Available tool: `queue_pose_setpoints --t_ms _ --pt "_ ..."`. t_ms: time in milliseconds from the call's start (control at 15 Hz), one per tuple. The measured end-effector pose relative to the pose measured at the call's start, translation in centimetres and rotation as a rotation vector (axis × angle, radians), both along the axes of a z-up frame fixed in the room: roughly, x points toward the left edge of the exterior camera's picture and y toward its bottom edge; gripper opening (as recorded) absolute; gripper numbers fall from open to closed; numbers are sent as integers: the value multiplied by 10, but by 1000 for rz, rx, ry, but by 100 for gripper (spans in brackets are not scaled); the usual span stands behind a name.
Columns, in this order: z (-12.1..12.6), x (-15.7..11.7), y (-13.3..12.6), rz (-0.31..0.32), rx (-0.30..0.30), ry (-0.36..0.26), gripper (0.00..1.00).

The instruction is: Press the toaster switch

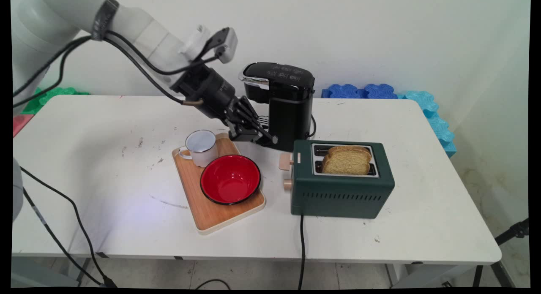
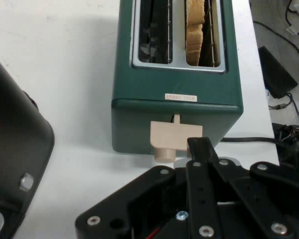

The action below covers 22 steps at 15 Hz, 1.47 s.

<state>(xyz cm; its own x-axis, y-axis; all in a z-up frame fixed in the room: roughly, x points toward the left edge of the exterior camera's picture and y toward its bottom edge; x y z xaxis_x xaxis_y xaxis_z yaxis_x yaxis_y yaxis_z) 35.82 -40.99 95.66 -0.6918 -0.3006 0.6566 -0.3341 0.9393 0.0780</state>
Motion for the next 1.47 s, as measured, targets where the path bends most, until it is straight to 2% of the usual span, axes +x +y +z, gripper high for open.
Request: queue_pose_setpoints --t_ms 667,1467 --pt "-32 -23 -4 -8 14 -27 0" --pt "-61 -37 -8 -12 -8 -22 0"
